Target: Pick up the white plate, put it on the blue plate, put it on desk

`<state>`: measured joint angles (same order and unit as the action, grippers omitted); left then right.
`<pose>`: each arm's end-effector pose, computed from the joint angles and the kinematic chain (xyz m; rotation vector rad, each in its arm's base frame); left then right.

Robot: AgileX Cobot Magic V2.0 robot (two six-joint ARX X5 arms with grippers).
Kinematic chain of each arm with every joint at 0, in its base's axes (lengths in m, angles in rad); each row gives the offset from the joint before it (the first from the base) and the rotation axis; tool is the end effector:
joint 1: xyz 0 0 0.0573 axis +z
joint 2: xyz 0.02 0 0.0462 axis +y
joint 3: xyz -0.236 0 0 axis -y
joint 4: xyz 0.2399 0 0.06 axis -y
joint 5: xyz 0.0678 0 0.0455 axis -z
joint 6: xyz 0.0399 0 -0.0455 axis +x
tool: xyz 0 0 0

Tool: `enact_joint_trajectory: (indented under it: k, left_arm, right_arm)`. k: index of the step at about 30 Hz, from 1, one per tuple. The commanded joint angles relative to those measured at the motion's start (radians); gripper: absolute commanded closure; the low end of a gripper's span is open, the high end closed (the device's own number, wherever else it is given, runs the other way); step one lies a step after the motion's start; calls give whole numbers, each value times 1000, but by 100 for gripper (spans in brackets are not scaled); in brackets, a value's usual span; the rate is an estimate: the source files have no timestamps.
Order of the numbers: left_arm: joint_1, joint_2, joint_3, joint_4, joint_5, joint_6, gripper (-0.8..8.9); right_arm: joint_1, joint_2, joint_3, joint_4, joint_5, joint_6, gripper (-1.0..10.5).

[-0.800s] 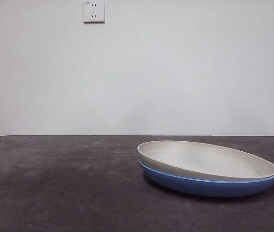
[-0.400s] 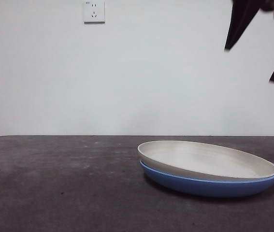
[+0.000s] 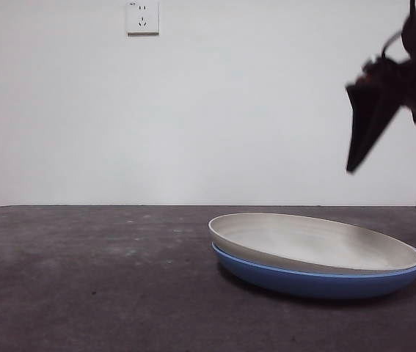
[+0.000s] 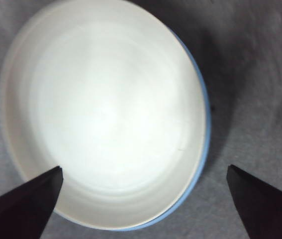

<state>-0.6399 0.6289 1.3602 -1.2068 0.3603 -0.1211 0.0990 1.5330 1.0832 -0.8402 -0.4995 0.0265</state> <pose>0.0406 -0.0478 0.3991 -0.0397 0.5491 -0.9490 0.2784 0.0469 0.1903 0.2822 1.2885 0.4955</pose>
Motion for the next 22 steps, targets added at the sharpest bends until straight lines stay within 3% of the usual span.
enact_joint_trajectory:
  k: [1, 18, 22]
  left_arm:
    - [-8, 4, 13, 9, 3, -4, 219]
    - [-8, 4, 13, 25, 3, -4, 219]
    - [-8, 4, 13, 25, 3, -4, 219]
  right_arm:
    - [-10, 37, -14, 53, -40, -13, 358]
    - [-14, 177, -21, 154, -78, -13, 359]
    - [-14, 188, -21, 163, -78, -13, 485]
